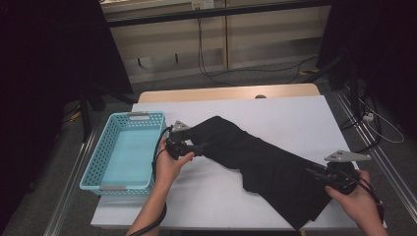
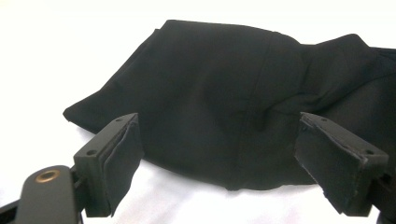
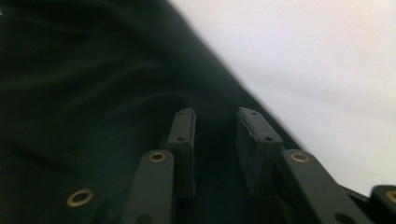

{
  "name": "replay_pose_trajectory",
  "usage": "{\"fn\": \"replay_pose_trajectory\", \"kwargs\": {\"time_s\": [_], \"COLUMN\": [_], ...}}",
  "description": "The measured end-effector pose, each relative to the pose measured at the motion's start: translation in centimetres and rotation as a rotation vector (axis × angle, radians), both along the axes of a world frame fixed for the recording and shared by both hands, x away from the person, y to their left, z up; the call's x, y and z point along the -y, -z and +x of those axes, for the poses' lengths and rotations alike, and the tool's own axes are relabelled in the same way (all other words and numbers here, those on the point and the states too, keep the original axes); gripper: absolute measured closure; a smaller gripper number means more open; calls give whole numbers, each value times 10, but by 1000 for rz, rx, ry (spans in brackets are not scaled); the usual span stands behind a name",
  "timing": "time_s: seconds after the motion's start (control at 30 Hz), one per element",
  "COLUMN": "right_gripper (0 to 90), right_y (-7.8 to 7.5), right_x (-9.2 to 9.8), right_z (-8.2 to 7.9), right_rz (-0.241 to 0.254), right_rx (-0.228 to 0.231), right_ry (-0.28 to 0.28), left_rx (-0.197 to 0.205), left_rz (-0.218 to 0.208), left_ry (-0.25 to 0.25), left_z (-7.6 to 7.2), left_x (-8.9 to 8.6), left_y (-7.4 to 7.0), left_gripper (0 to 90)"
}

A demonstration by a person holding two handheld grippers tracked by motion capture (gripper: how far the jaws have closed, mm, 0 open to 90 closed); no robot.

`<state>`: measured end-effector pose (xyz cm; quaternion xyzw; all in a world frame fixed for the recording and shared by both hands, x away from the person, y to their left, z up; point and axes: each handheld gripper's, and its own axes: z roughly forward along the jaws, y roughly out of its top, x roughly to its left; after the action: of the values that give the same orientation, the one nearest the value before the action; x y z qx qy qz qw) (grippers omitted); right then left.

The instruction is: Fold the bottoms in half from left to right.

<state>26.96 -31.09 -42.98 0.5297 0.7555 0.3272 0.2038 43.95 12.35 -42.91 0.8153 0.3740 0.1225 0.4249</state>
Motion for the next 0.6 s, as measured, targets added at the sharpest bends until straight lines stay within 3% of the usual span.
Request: {"fn": "replay_pose_trajectory", "kwargs": {"time_s": [0.1, 0.23, 0.27, 0.33, 0.5, 0.6], "right_gripper": [604, 583, 637, 868, 886, 885], "right_y": [6, 17, 18, 16, 10, -1], "right_x": [-10, -18, -18, -16, 1, 18], "right_z": [-8, -12, -11, -11, -13, -16], "right_rz": [13, -32, -46, -45, -19, -5], "right_rx": [-18, -66, -55, -60, -59, -5], "right_ry": [-29, -49, -39, -45, -27, 16], "left_rx": [1, 1, 5, 9, 10, 8], "left_rz": [-2, -5, -1, 2, -6, -11], "left_ry": [7, 8, 8, 11, 8, 3], "left_z": [0, 0, 0, 0, 0, -1], "left_x": [1, 2, 3, 3, 2, 0], "left_y": [-1, -1, -1, -2, -3, -4], "left_gripper": [156, 155, 155, 155, 155, 155]}}
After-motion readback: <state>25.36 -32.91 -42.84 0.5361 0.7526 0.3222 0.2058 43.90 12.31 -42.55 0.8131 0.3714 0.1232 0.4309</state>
